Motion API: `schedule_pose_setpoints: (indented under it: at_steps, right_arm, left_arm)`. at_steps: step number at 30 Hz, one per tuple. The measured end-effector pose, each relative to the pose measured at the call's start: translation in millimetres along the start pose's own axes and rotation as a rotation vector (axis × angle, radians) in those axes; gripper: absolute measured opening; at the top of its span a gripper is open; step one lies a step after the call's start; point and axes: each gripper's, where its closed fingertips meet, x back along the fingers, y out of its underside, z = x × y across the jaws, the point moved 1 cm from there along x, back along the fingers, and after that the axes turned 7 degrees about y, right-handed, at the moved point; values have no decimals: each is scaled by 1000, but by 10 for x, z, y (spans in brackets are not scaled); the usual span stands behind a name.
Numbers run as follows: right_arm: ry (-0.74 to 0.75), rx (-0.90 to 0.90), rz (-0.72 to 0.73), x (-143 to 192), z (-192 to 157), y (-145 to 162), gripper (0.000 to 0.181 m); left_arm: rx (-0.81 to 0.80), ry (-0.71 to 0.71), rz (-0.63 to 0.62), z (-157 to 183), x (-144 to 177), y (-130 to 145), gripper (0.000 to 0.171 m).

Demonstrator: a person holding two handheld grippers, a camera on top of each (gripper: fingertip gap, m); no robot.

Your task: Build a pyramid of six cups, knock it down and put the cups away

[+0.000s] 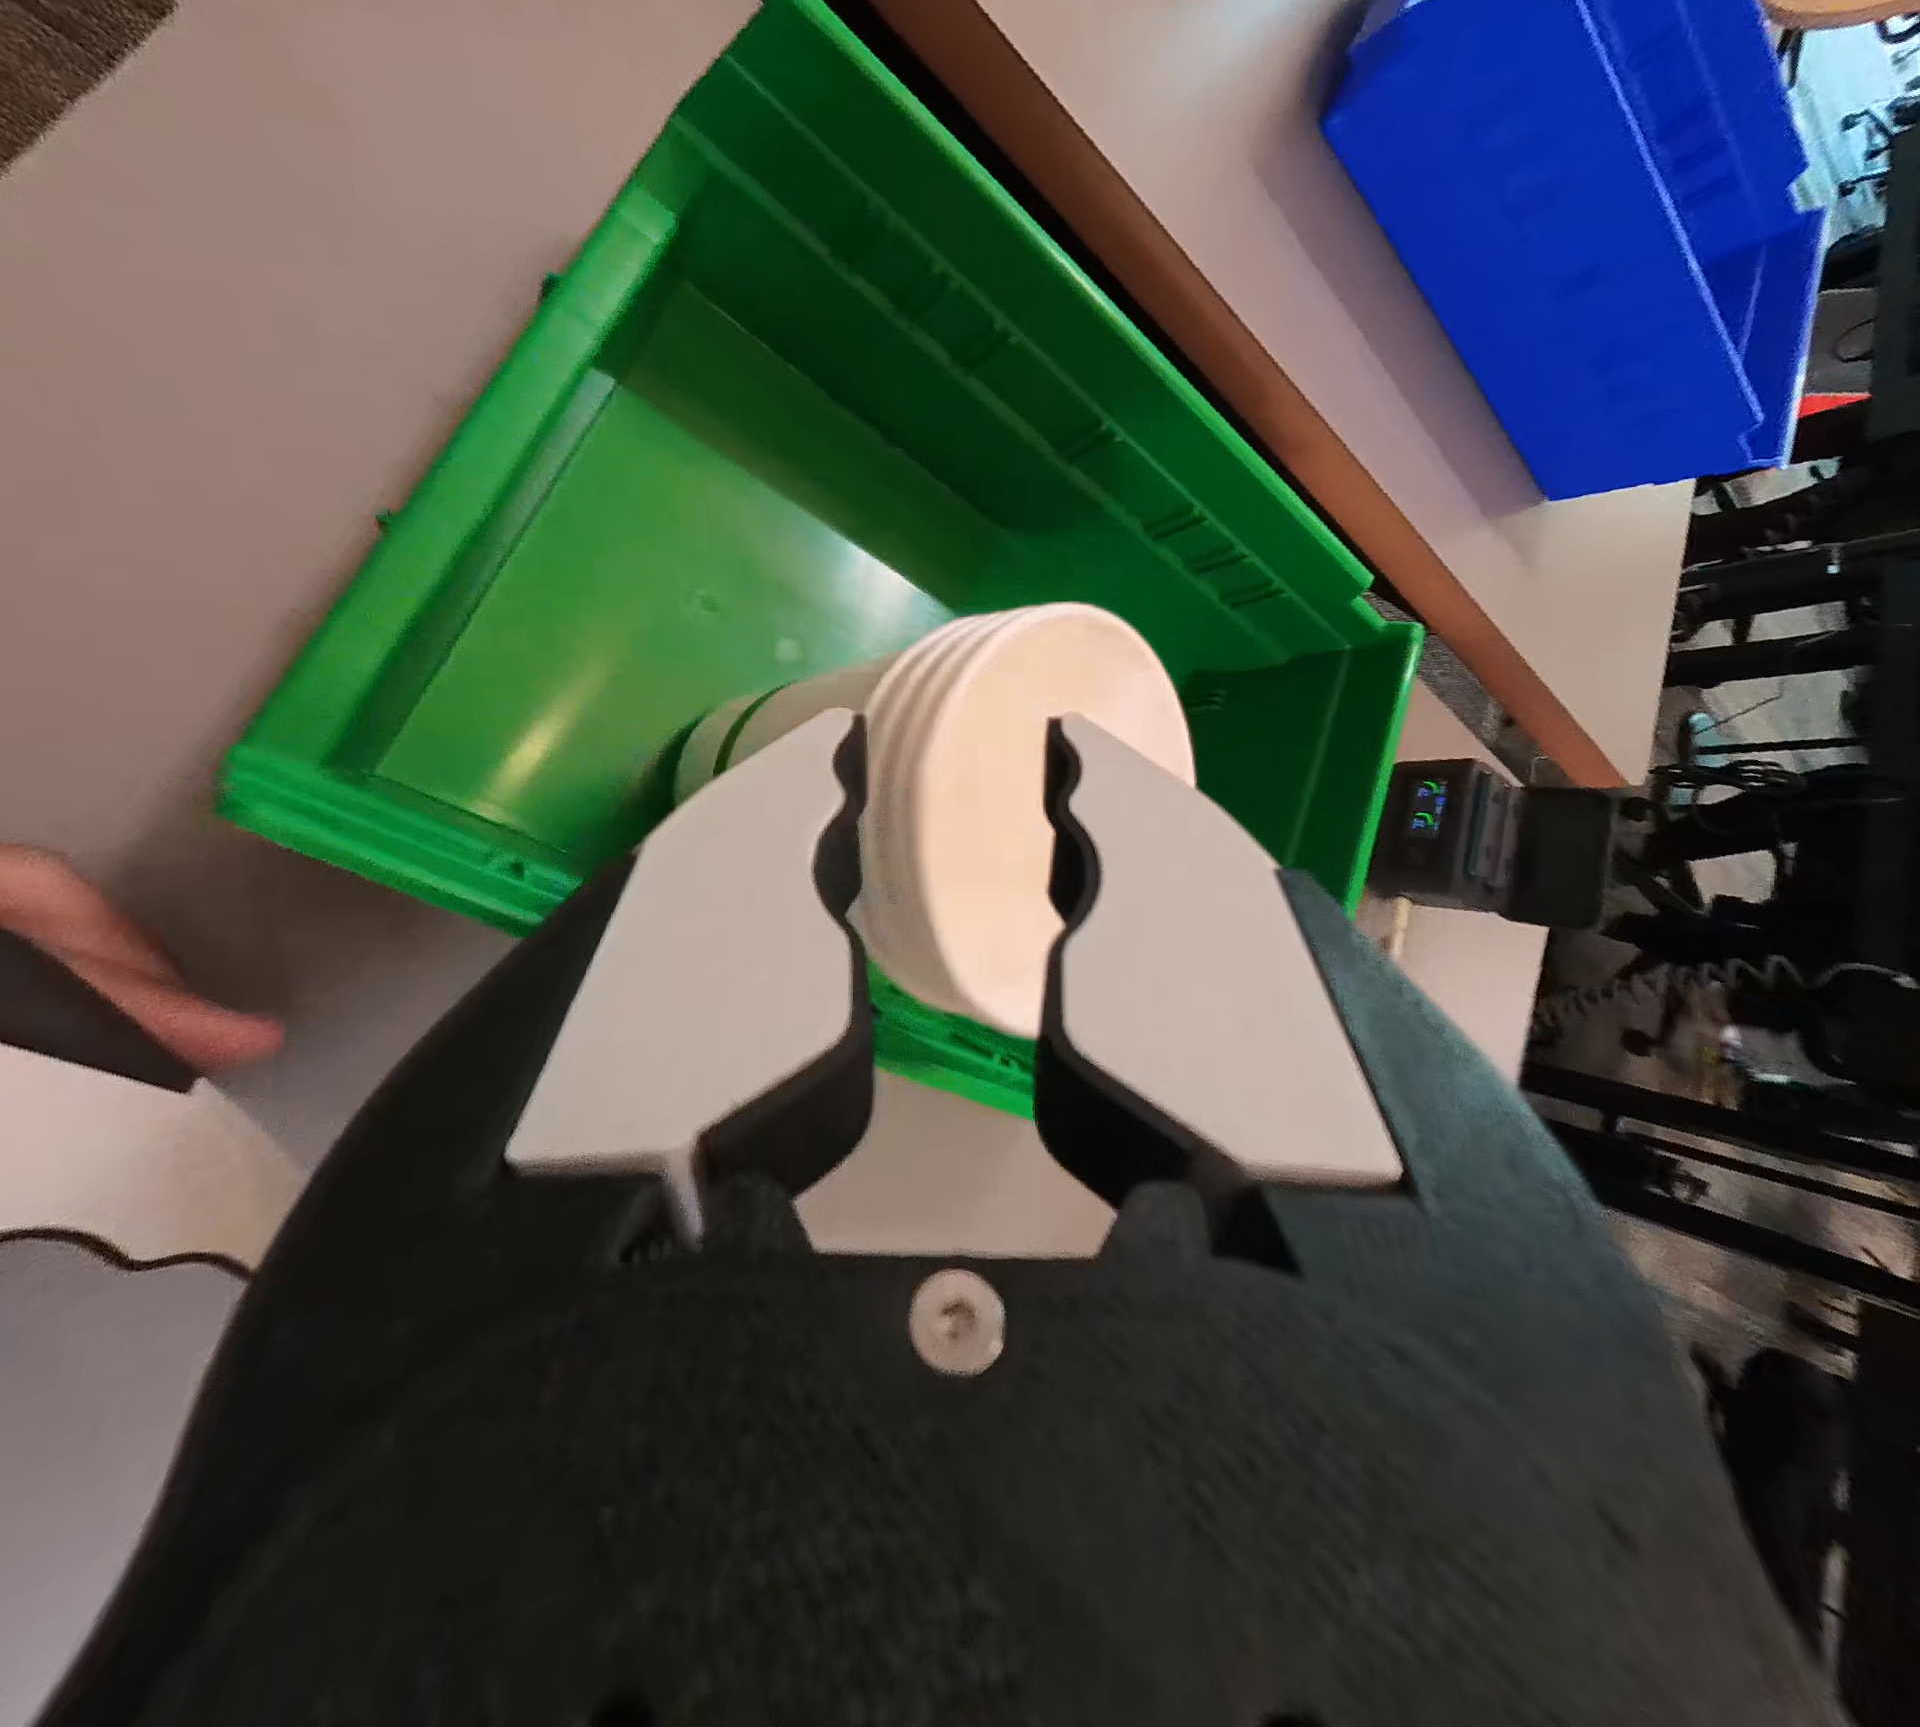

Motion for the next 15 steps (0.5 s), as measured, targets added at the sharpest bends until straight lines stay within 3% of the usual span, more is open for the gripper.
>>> schedule_pose_setpoints:
  at_steps: [6, 11, 15]
  right_arm:
    - [-20, -76, 31, 50, -92, -29, 46]
    - [17, -172, 75, 120, -39, -68, 82]
    - [-61, -346, 64, 133, -20, -2, 96]
  left_arm:
    - [-10, -1, -5, 13, -16, 5, 65]
    - [-9, 0, -7, 15, -24, 6, 65]
    - [-9, 2, -9, 22, -33, 11, 65]
